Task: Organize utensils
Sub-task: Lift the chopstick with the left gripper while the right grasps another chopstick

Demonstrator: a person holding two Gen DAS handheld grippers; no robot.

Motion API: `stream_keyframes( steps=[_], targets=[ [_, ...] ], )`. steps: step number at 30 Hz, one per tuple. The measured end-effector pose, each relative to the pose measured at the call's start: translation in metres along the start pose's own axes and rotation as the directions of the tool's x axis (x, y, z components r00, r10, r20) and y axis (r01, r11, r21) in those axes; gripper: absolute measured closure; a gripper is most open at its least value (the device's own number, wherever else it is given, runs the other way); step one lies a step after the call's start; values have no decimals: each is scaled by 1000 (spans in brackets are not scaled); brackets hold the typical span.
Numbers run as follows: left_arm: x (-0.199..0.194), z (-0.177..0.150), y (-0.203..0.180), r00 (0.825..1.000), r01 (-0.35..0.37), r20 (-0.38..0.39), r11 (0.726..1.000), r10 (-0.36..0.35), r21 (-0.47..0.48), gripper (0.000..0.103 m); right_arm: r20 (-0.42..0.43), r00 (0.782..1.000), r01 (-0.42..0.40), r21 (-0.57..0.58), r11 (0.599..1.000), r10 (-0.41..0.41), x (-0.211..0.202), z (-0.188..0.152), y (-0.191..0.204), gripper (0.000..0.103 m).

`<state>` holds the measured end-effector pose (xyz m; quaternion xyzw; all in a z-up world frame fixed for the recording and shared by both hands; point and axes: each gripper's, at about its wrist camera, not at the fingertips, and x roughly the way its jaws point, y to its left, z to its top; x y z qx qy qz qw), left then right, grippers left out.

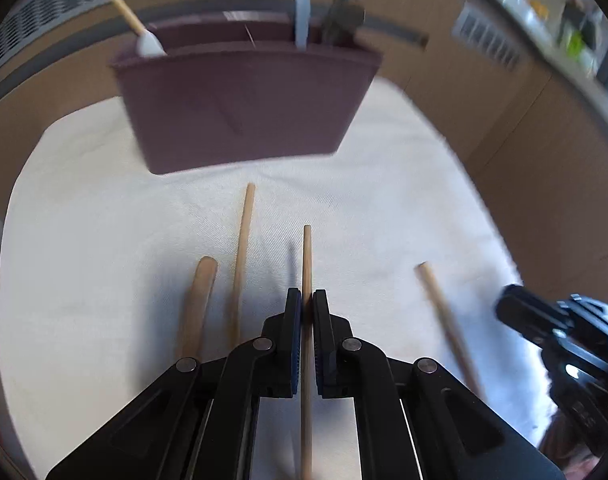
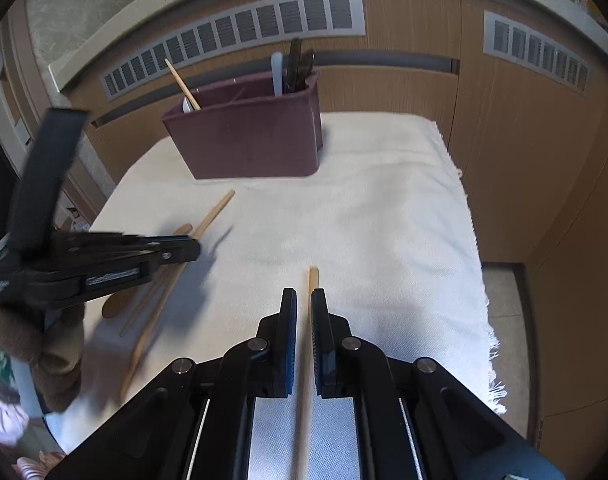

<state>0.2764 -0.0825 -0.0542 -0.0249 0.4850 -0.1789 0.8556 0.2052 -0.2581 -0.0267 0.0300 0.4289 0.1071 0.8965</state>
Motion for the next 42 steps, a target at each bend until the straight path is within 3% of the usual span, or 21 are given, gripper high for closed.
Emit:
stream_keyframes(
  steps=[3, 5, 11, 17, 19, 22, 24, 32, 42],
  targets=[
    [-33, -9, 1, 994, 30, 102, 999, -28, -14, 98, 25, 1000, -3, -17, 1000, 3, -8, 4, 3, 96],
    [-47, -15, 3, 991, 37, 126, 999, -34, -20, 98, 23, 1000, 2, -32, 999, -1, -8, 4, 5, 96],
    [-90, -22, 14, 972, 68, 229, 996, -51, -65, 98, -98, 995, 5, -19, 1000, -7, 23, -4, -3, 89],
    [-115, -29, 17, 960, 71, 273, 996, -53, -54, 98, -194, 980, 36, -42, 998, -43, 59, -9, 2, 80],
    [-117, -30, 18, 959, 74, 278, 996, -57, -51, 98, -192, 980, 39, -49, 998, -48, 61, -10, 3, 79],
    [-120, -33, 19, 957, 82, 282, 995, -65, -49, 98, -196, 978, 58, -102, 993, -78, 58, -13, 11, 96],
    [-122, -35, 20, 956, 84, 285, 995, -66, -49, 98, -195, 978, 49, -109, 993, -70, 54, -15, 15, 97],
    [-142, -48, 14, 951, 74, 304, 997, -61, -32, 98, 1, 1000, 29, -100, 995, -29, -17, -5, 23, 97],
    [-166, -54, 0, 935, 86, 345, 996, -76, -14, 98, 214, 977, -1, -98, 995, 22, -78, 7, 41, 97]
  ],
)
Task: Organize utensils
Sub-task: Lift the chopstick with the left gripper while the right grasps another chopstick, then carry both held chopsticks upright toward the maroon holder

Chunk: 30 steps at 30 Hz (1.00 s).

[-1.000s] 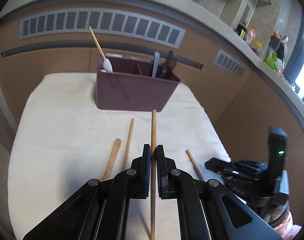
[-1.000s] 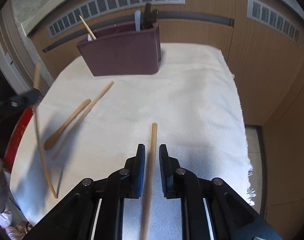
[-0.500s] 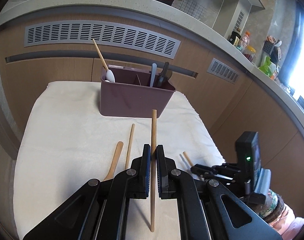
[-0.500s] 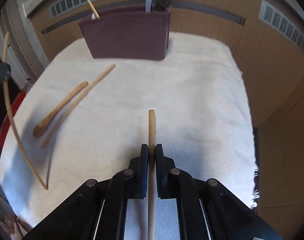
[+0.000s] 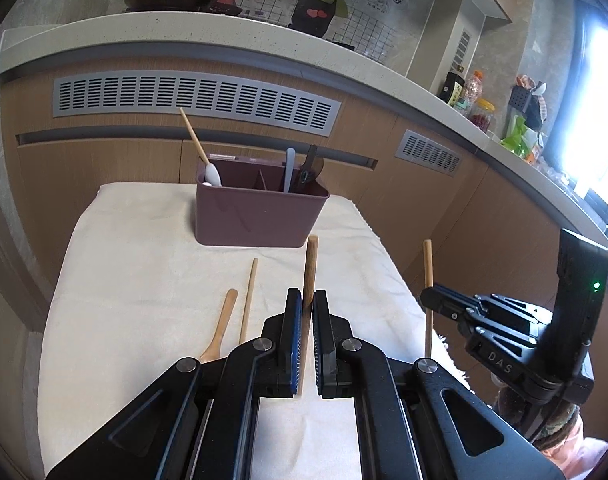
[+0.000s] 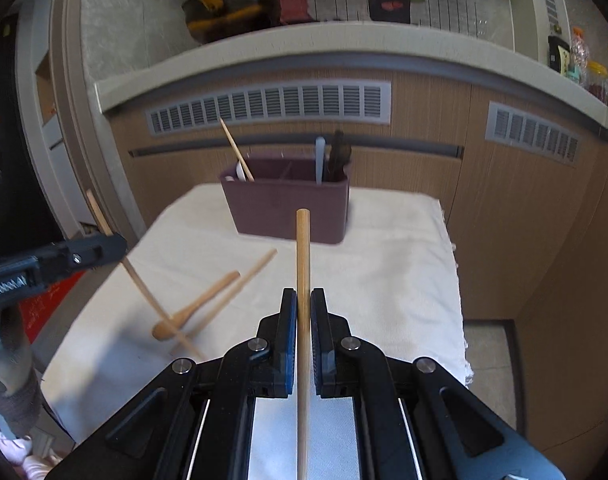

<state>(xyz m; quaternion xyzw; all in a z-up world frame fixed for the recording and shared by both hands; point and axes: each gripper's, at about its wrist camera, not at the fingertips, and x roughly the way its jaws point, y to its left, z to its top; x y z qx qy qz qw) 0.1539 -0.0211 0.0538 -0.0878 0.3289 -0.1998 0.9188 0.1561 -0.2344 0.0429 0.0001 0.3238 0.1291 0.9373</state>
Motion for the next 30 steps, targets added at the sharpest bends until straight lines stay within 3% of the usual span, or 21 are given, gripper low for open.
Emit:
stream_keyframes(
  steps=[14, 18, 21, 23, 25, 27, 30],
  targets=[
    [-23, 32, -22, 996, 0, 87, 998, -5, 61, 98, 150, 989, 8, -14, 1000, -6, -33, 40, 8, 97],
    [-13, 29, -20, 1000, -7, 29, 995, 4, 95, 98, 156, 988, 18, -24, 1000, -14, -38, 43, 8, 97],
    [10, 15, -16, 995, 19, -100, 988, -4, 151, 95, 146, 989, 20, -25, 999, -16, -37, 43, 6, 97],
    [32, -1, -16, 978, 47, -206, 978, -4, 202, 89, 137, 991, 18, -25, 1000, -14, -37, 42, 5, 97],
    [57, -21, -16, 944, 91, -329, 961, 0, 261, 60, 122, 992, 11, -18, 1000, -9, -34, 41, 3, 97],
    [81, -39, -15, 912, 88, -407, 947, 48, 308, 56, 115, 993, 12, -14, 1000, -10, -33, 39, 1, 97],
    [107, -51, -10, 881, 49, -459, 942, 115, 331, 56, 107, 994, 18, -12, 1000, -17, -30, 36, -1, 97]
  ],
)
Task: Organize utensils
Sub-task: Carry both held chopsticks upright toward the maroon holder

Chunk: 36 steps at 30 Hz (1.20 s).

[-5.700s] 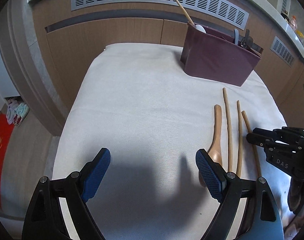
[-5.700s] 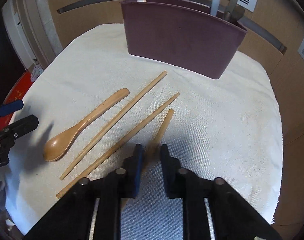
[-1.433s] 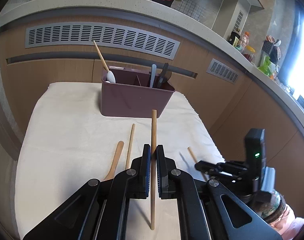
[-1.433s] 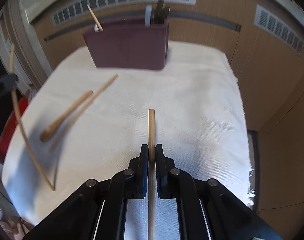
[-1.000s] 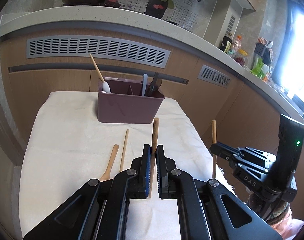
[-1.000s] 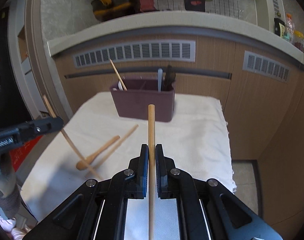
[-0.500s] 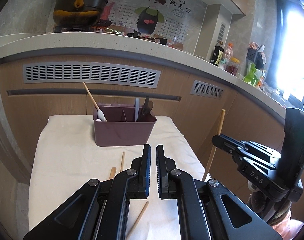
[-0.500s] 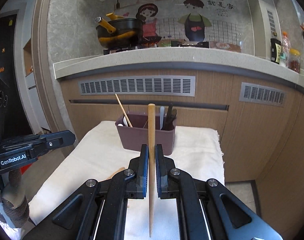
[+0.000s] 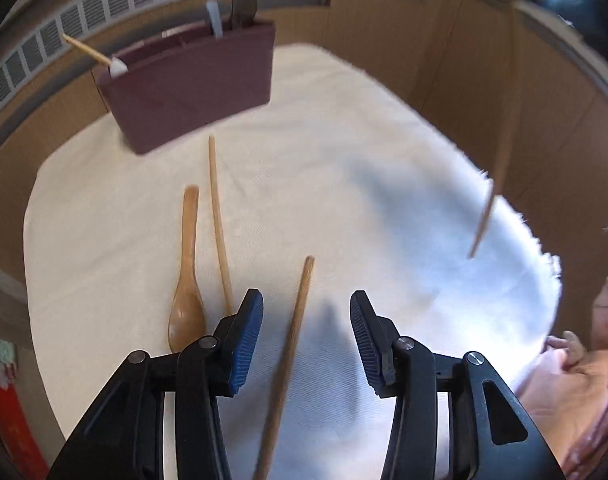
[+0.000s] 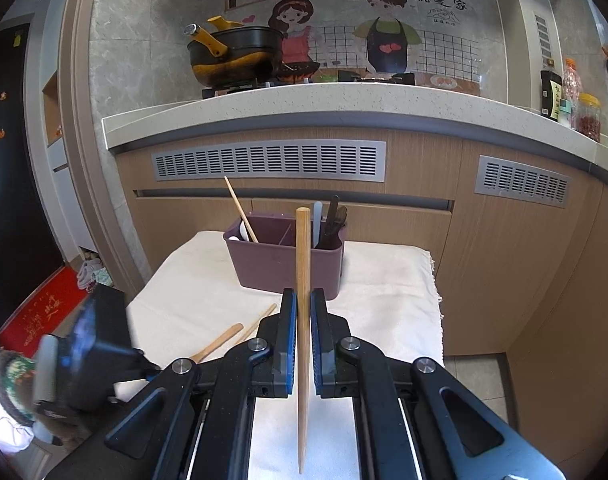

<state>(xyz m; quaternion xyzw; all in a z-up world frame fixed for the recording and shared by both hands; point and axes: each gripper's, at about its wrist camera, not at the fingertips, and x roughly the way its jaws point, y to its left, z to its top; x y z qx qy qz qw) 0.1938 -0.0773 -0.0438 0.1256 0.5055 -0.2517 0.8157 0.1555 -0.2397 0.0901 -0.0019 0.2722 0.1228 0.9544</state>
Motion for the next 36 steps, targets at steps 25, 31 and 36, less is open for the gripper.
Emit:
stream_keyframes(
  steps=[25, 31, 36],
  targets=[
    [-71, 3, 2, 956, 33, 292, 981, 24, -189, 97, 9, 1000, 18, 3, 1000, -19, -7, 0, -1, 96],
    [-135, 43, 19, 869, 16, 486, 976, 94, -217, 97, 69, 997, 30, -16, 999, -29, -15, 28, 3, 97],
    [-150, 75, 31, 861, 21, 503, 982, 78, -188, 97, 102, 994, 40, -17, 999, -38, -14, 56, -1, 96]
  ],
)
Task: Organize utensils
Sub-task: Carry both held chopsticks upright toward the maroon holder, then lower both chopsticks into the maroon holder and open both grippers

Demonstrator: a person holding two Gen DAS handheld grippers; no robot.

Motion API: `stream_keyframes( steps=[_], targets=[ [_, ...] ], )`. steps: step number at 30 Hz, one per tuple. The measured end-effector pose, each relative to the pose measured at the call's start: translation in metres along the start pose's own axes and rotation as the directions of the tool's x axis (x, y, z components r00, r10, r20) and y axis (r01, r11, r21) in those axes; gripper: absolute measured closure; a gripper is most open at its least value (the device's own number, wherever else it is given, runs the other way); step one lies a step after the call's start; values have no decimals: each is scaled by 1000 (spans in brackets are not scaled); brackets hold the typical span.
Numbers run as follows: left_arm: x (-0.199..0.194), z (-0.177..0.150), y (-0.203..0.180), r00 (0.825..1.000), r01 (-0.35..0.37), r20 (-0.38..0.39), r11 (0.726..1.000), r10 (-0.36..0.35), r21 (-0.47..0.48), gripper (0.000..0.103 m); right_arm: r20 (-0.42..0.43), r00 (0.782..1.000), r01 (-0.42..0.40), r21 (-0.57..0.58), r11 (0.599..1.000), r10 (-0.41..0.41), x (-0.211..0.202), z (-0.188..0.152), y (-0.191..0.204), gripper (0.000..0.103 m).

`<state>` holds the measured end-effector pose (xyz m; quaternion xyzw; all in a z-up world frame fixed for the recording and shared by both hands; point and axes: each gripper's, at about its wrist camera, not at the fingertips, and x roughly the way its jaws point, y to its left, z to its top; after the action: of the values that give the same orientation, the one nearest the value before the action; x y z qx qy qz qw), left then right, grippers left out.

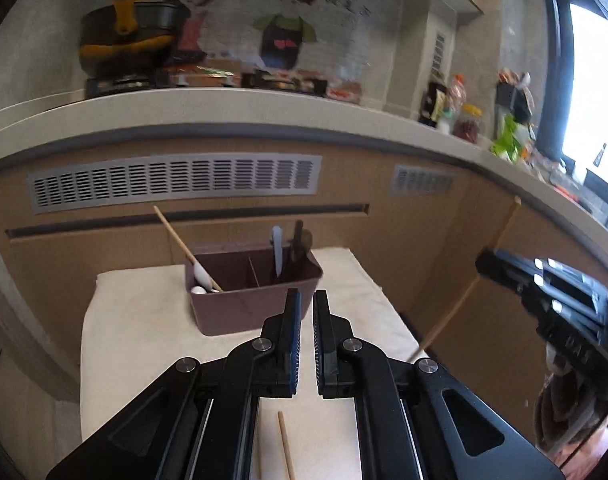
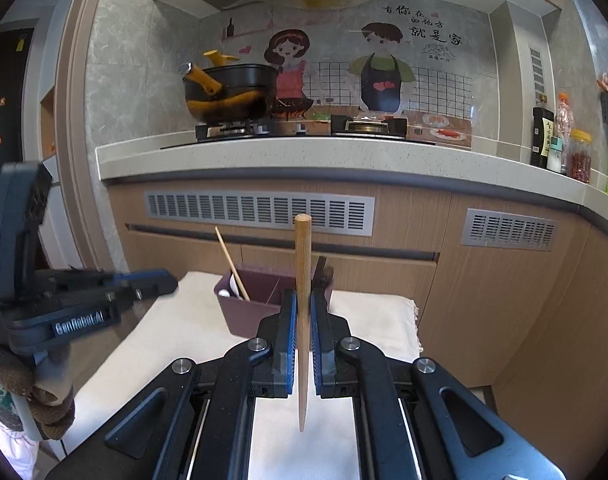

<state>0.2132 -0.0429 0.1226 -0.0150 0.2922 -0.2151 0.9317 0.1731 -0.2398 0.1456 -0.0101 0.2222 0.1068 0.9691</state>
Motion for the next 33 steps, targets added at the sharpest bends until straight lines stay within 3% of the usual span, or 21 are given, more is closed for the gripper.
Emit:
stream_keyframes(
  steps=[2, 4, 6, 9, 11, 16, 20, 22, 23, 24, 27, 29, 33],
  targets=[
    [23, -3, 0, 996, -3, -90, 1000, 5, 20, 95, -7, 1000, -6, 6, 1000, 6, 2, 2, -4, 96],
    [50, -22, 1, 976, 8, -217, 999, -1, 31, 94, -15, 1000, 5, 2, 1000, -5, 5, -1, -6, 96],
    [79, -48, 5, 937, 16, -349, 1000, -11, 9, 91, -31, 1000, 2, 12, 1000, -2, 8, -4, -8, 97],
    [125, -91, 13, 851, 0, -525, 999, -24, -45, 82, -58, 998, 5, 22, 1000, -3, 15, -12, -11, 97],
    [144, -108, 15, 814, -11, -580, 998, -22, -54, 82, -72, 997, 9, 20, 1000, -8, 18, -16, -13, 97],
    [172, -125, 13, 767, -81, -638, 997, 68, 10, 82, -88, 996, 6, 26, 1000, -3, 19, -25, -16, 97],
    [175, -129, -2, 810, -106, -569, 989, 146, 103, 83, -91, 996, -5, 36, 999, 8, 19, -29, -16, 97],
    [169, -135, -12, 834, -101, -527, 985, 160, 138, 97, -90, 996, -10, 45, 999, 14, 19, -32, -17, 97],
    [165, -137, -13, 847, -99, -511, 988, 147, 121, 97, -89, 996, -10, 48, 999, 15, 19, -33, -17, 97],
    [158, -139, -13, 865, -98, -484, 991, 130, 91, 97, -87, 996, -10, 51, 999, 14, 17, -35, -17, 97],
    [113, -134, -15, 952, -115, -283, 993, 117, 24, 97, -90, 996, -6, 51, 999, 10, 13, -38, -18, 97],
    [80, -121, -16, 982, -99, -163, 995, 94, -19, 97, -88, 996, -3, 45, 999, 6, 9, -39, -17, 97],
    [31, -87, -9, 997, -83, -1, 994, 83, -65, 97, -62, 998, -6, 44, 999, 9, -1, -37, -14, 96]
  ],
)
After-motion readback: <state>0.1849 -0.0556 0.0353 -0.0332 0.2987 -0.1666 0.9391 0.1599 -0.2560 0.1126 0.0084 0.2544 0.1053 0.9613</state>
